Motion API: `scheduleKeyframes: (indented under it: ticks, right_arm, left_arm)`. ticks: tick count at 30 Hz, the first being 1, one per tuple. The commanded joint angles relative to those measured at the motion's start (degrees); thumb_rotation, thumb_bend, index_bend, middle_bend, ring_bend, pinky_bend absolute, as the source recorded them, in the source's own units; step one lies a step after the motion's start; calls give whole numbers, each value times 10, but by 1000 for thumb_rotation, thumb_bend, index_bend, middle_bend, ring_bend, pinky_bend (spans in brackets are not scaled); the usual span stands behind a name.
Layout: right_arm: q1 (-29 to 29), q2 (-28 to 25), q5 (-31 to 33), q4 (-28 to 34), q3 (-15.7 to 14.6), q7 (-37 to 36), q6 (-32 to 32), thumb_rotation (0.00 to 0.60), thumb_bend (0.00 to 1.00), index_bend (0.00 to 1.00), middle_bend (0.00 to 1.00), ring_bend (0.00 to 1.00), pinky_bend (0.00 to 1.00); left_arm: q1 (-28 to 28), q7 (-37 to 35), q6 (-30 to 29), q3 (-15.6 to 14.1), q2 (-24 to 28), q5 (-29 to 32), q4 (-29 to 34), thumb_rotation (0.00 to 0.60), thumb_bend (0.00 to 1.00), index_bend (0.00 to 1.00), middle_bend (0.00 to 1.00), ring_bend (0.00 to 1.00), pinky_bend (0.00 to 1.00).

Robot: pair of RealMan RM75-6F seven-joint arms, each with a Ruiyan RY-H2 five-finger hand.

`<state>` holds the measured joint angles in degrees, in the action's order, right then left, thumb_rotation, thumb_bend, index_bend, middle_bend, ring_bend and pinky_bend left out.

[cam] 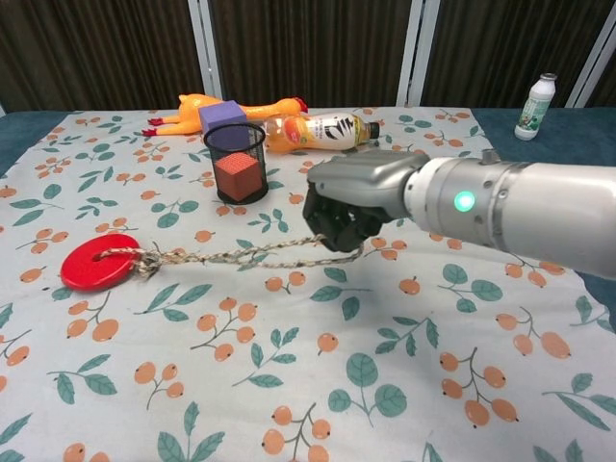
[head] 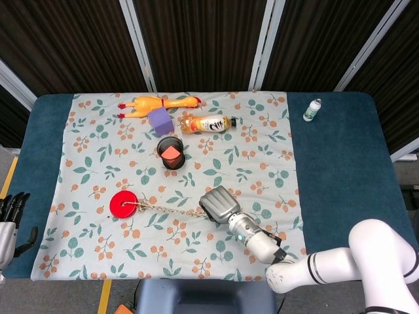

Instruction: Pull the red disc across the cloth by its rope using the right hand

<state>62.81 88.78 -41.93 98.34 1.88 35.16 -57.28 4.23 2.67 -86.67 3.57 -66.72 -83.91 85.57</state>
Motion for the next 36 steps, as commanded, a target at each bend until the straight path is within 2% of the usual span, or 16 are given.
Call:
scheduleKeyframes:
  ticks: [1,6,11,17,22,25,31,36]
  right_arm:
    - [-33,-42,-25,19,-11,-34,-13,600,804,898,824,631,704]
    - [-88,-117,-54,21,-30,-100,-10,600,815,908,827,640,713]
    - [-140,-171,-80,-8,-50,-162,-5,600,818,910,827,640,714]
    - [-212,-209,-92,-93,-61,-254,0,600,818,910,827,640,714]
    - [-262,-226,-96,-161,-56,-332,20,600,819,910,828,641,714]
    - [-280,-231,-115,-180,-48,-366,28,600,820,911,827,641,714]
    - [-292,-234,-179,-156,-20,-400,5,600,823,911,827,641,714]
    - [-285,-246,-247,-73,20,-429,-29,600,829,911,827,641,714]
  left_arm:
    - [0,-2,1,0,1,0,0,571,461,0,46,0,80]
    - [1,-4,3,-1,-2,-2,2,567,462,0,45,0,80]
    - [5,0,8,-2,-7,-4,3,567,462,0,45,0,80]
    - [8,3,12,-2,-10,-4,3,569,461,0,45,0,80]
    - [10,4,16,-3,-11,-4,1,570,462,0,45,0,80]
    - [13,6,19,-3,-13,-5,2,567,462,0,45,0,80]
    - [16,13,19,-2,-14,-9,8,571,462,0,46,0,80]
    - [15,15,17,-2,-11,-7,10,572,462,0,46,0,81]
